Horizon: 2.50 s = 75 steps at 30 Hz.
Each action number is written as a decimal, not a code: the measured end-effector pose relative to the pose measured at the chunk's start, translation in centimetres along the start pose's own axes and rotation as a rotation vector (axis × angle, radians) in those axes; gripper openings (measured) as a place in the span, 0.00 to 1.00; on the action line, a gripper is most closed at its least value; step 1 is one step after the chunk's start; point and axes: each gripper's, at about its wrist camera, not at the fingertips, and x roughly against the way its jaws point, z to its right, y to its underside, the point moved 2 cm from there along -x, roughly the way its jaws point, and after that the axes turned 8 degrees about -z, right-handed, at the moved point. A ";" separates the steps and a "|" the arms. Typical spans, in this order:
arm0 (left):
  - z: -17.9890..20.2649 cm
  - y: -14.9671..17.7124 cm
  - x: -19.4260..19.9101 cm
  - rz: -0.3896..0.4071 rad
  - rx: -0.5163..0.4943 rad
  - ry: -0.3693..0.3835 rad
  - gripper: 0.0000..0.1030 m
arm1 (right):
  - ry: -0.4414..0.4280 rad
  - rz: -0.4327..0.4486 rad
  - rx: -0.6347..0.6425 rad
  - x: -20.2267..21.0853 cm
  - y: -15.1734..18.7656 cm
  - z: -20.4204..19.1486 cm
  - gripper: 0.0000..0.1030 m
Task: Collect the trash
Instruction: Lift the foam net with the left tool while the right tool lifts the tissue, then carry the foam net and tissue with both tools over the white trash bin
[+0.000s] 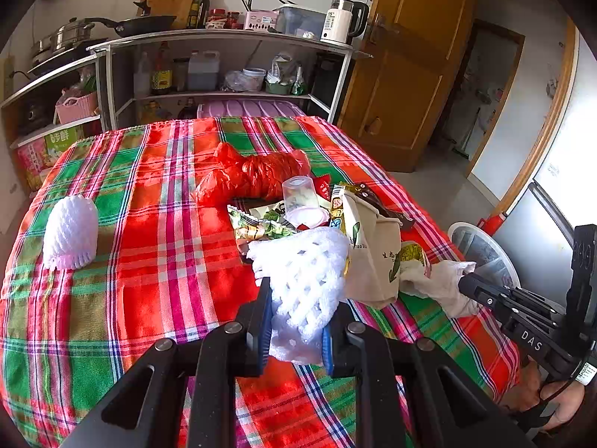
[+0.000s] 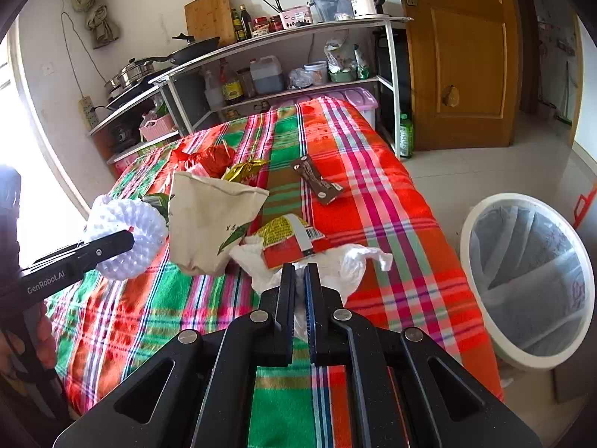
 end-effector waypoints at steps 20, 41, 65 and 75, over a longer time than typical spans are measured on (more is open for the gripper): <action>1.0 0.2 -1.3 -0.024 -0.008 0.020 0.21 | -0.052 -0.003 0.036 -1.4 -0.2 0.5 0.69; 1.7 0.3 -1.4 -0.030 -0.020 0.032 0.21 | 0.082 -0.101 0.121 -3.2 1.1 -0.1 0.13; 4.0 0.5 0.6 0.004 -0.059 0.063 0.21 | -0.139 0.121 0.028 4.9 -1.8 -0.4 0.13; 6.4 -0.4 2.4 0.048 -0.108 0.096 0.21 | -0.106 0.192 -0.005 7.5 -1.8 0.8 0.13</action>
